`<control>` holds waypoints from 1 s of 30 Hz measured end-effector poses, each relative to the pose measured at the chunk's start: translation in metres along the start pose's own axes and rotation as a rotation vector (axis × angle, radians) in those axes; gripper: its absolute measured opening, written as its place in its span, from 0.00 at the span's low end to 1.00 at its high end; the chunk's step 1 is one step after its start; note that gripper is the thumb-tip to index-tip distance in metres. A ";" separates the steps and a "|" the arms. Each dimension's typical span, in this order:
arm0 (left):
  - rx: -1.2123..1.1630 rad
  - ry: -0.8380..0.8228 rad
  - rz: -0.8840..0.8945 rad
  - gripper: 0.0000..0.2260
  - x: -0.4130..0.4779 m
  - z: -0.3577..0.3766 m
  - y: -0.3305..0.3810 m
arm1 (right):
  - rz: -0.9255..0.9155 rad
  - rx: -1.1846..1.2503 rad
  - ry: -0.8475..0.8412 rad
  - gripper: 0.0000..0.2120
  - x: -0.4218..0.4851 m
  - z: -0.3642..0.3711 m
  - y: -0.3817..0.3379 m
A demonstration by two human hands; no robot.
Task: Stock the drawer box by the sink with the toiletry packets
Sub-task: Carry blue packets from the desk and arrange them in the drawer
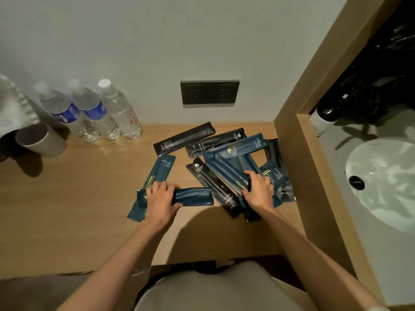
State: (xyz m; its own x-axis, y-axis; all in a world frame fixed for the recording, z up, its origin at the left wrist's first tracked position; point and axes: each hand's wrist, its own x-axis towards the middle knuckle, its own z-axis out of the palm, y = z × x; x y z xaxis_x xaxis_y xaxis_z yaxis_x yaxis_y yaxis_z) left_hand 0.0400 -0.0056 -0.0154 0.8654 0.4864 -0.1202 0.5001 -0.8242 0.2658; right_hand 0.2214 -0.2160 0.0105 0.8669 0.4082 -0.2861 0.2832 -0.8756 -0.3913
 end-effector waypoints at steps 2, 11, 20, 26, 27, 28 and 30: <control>0.037 0.006 -0.015 0.19 0.000 -0.002 0.002 | 0.008 -0.027 -0.005 0.28 0.002 0.000 0.000; 0.051 0.096 -0.004 0.15 0.001 -0.031 0.008 | -0.019 0.140 -0.129 0.21 -0.004 -0.006 0.005; -0.815 0.085 -0.284 0.13 -0.019 -0.067 0.032 | -0.085 0.738 -0.143 0.06 -0.065 -0.039 -0.036; -1.165 0.006 -0.288 0.14 -0.025 -0.079 0.047 | -0.065 0.885 -0.254 0.13 -0.094 -0.025 -0.070; -1.219 -0.007 -0.284 0.14 -0.025 -0.079 0.048 | -0.067 0.891 -0.256 0.14 -0.096 -0.022 -0.073; -1.258 -0.015 -0.283 0.13 -0.026 -0.079 0.049 | -0.070 0.896 -0.253 0.14 -0.098 -0.018 -0.076; -1.318 -0.009 -0.279 0.15 -0.026 -0.079 0.050 | -0.065 0.899 -0.239 0.14 -0.101 -0.013 -0.080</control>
State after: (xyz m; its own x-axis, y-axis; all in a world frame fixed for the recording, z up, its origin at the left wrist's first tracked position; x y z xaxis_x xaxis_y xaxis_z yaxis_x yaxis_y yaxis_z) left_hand 0.0407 -0.0368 0.0763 0.7429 0.5846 -0.3260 0.2619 0.1943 0.9453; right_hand 0.1163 -0.1901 0.0819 0.7251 0.5787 -0.3733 -0.1825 -0.3613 -0.9144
